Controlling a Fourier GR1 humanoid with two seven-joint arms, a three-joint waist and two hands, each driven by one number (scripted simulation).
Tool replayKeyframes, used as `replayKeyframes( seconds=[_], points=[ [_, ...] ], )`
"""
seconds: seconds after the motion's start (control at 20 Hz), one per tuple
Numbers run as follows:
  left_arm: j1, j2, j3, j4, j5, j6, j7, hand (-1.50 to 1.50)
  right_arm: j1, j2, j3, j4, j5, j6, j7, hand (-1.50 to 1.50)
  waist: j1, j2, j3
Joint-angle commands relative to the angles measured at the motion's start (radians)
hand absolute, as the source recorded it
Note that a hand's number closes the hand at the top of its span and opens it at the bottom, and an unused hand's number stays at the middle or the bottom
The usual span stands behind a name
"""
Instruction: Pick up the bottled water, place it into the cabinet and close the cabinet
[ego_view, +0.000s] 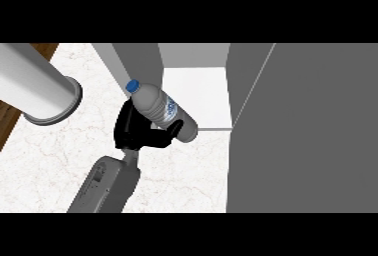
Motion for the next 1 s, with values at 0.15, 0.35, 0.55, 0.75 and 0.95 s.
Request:
replayKeyframes(
  seconds=[0.15,0.35,0.55,0.75,0.95],
  points=[
    [-0.156,0.0,-0.097,0.113,-0.081,0.186,-0.037,1.5,0.03,0.01,0.037,-0.041,0.003,-0.018,0.011,-1.5,-0.005,0.0,0.0],
    [-0.327,0.0,-0.063,0.286,-0.07,0.197,-0.036,1.5,-0.049,-0.049,-0.085,0.04,-0.084,0.038,0.003,-1.5,-0.006,0.003,0.0],
    [-0.473,0.0,-0.097,0.466,-0.031,0.302,-0.109,1.5,-0.008,0.002,0.02,-0.022,-0.027,-0.018,0.036,-1.5,-0.027,0.006,0.0],
    [-0.59,0.0,-0.032,0.582,-0.057,0.3,-0.076,1.5,-0.097,-0.006,-0.044,0.045,-0.044,-0.022,0.035,-1.5,-0.014,0.005,0.0],
    [-0.639,0.001,0.013,0.714,-0.095,0.303,-0.101,1.5,0.02,-0.022,-0.019,-0.002,-0.046,0.012,-0.011,-1.5,-0.017,0.004,0.0]
  ],
)
